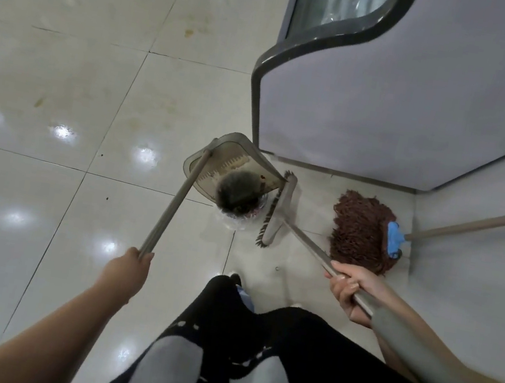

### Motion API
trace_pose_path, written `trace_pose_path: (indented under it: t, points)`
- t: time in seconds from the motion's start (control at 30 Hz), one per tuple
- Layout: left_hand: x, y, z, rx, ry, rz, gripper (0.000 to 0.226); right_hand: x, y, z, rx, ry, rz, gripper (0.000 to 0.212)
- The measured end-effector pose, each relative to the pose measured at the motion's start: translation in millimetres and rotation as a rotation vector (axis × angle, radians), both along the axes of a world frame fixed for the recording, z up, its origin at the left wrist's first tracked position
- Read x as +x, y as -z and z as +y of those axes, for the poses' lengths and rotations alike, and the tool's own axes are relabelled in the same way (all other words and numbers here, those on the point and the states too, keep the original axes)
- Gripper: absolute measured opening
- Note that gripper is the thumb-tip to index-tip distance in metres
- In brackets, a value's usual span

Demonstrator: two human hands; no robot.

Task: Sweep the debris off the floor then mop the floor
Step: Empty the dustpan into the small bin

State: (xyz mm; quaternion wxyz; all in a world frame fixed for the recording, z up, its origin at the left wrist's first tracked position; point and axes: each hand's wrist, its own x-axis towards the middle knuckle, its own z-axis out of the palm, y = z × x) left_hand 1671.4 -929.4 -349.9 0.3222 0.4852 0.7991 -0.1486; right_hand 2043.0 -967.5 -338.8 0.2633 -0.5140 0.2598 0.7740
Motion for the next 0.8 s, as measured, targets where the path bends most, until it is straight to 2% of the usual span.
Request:
trace_pose_path:
  t: [0.13,0.47,0.8]
  points:
    - [1.9,-1.6,-2.1,0.009,-0.059,-0.061,0.036,4.0,-5.5,8.4,0.014,-0.011,-0.028,0.035]
    - [-15.2,-20.8,-12.8,0.036,0.031,0.057,0.035,5.0,-10.4,11.0,0.034,-0.074,-0.074,0.033]
    - [-11.3,-22.9,-24.8,0.007,-0.030,-0.013,0.034,5.1,-11.3,6.4,0.059,-0.048,-0.084,0.035]
